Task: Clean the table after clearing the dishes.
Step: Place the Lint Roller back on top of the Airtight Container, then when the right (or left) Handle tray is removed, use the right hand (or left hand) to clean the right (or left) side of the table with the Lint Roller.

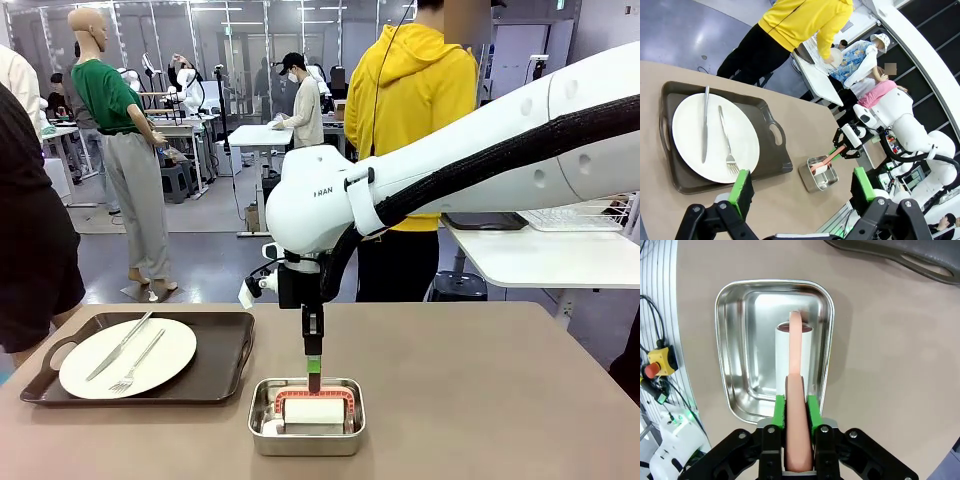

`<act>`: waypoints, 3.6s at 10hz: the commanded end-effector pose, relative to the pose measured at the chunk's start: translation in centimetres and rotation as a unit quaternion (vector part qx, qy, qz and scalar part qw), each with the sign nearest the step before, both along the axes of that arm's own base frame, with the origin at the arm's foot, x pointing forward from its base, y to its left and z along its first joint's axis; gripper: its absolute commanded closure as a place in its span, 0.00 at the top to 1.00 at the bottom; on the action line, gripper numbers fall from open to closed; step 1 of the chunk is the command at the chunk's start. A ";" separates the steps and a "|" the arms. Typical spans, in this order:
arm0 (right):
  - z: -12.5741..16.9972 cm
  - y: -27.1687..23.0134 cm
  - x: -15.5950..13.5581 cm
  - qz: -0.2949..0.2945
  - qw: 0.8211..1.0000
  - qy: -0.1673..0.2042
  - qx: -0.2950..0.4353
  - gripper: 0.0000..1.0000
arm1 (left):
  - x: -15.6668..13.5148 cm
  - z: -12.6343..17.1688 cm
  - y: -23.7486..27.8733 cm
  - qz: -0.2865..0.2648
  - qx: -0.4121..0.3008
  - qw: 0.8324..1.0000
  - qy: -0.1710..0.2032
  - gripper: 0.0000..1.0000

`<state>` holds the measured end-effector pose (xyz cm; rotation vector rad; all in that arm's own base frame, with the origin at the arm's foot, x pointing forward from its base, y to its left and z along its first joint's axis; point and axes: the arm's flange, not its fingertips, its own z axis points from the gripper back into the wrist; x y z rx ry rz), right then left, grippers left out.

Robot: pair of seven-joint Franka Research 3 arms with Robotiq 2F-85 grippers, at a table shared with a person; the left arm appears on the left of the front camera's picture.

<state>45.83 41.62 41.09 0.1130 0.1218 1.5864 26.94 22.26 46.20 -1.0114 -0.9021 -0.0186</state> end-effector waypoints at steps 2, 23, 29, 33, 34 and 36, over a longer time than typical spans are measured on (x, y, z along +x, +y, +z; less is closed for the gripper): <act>-0.2 -0.3 0.1 0.021 1.000 -0.013 0.008 0.68 | 0.0 0.3 0.2 -0.002 -0.001 1.000 -0.005 1.00; 4.4 -2.8 2.1 -0.072 0.992 -0.025 0.101 1.00 | 0.0 0.3 0.2 -0.002 -0.001 1.000 -0.005 1.00; 7.5 -17.0 5.0 -0.373 0.867 0.137 0.301 1.00 | 0.0 0.3 0.2 -0.002 -0.001 1.000 -0.005 1.00; 4.8 -32.4 3.6 -0.437 0.728 0.265 0.457 1.00 | 0.0 0.3 0.2 -0.002 -0.001 1.000 -0.005 1.00; 4.1 -36.0 2.9 -0.439 0.715 0.281 0.466 1.00 | 0.0 0.3 0.2 -0.002 -0.001 1.000 -0.005 1.00; 3.6 -42.4 0.6 -0.454 0.692 0.307 0.471 1.00 | 0.0 0.3 0.2 -0.002 -0.001 1.000 -0.005 1.00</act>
